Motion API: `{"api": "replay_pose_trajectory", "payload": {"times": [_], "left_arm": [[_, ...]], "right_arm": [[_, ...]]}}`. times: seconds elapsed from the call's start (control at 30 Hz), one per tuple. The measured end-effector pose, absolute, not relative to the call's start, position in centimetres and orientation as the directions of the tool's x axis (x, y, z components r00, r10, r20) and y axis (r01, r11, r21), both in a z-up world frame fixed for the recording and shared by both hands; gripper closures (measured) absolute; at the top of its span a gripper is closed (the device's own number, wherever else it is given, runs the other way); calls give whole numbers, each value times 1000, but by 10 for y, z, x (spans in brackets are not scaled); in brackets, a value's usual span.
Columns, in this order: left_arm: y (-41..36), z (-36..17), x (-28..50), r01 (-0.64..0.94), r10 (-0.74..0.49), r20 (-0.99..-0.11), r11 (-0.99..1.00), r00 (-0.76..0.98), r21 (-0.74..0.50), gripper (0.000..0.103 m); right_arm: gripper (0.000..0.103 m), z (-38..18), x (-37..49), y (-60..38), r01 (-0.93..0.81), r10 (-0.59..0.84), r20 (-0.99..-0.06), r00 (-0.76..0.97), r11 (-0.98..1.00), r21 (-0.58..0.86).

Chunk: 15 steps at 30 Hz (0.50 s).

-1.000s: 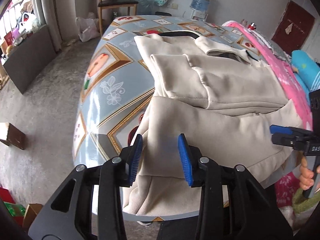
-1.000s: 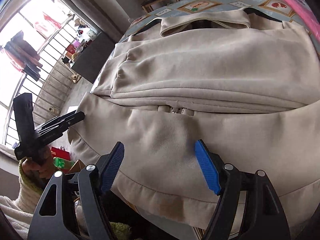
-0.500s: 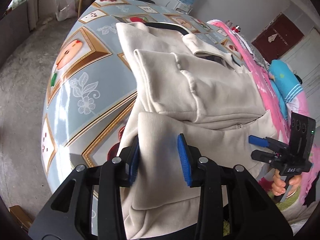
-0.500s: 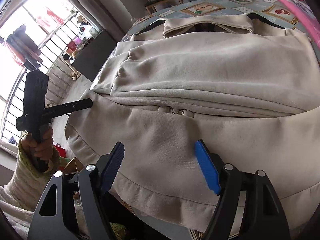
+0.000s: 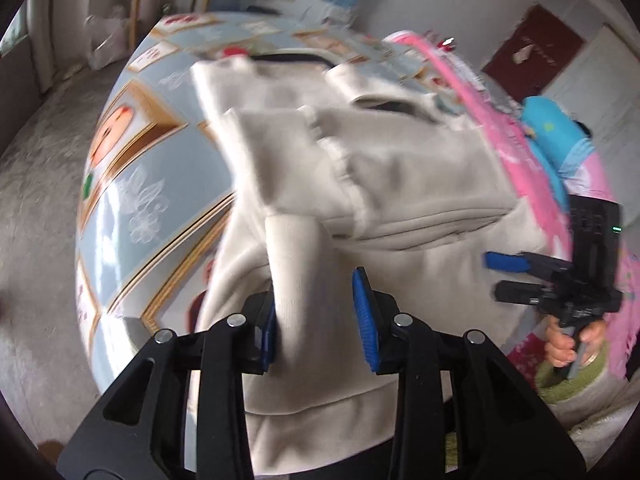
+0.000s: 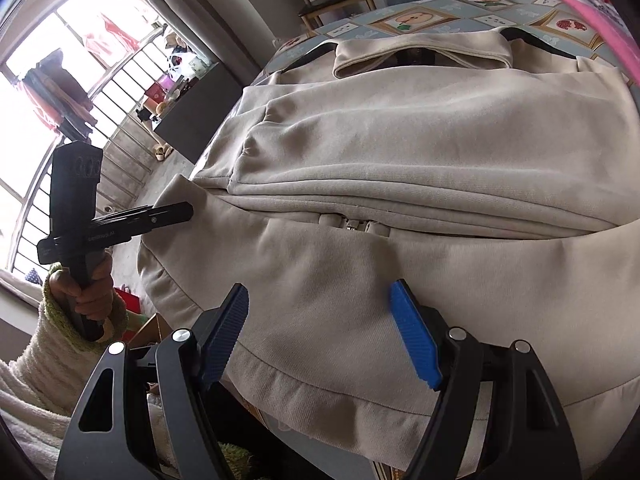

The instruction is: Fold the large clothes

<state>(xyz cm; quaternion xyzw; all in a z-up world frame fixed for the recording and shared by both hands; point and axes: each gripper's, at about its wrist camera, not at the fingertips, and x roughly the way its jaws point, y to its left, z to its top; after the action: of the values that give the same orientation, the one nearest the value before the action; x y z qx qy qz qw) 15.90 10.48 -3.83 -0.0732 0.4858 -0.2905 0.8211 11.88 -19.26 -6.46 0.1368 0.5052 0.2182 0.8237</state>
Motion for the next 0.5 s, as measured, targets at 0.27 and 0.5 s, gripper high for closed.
{"api": "replay_pose_trajectory", "payload": {"times": [0.27,0.5], "left_arm": [[88,-47,158,385,-366,-848,898,383,-213,74],[81,-40,147,374,-274,-849,922,452,-99,87]], "right_arm": [[31,-65,119,-198,-219,513,-763,394,858,464],[31,-40,91,-244,-160,440,-746,500,893,420]]}}
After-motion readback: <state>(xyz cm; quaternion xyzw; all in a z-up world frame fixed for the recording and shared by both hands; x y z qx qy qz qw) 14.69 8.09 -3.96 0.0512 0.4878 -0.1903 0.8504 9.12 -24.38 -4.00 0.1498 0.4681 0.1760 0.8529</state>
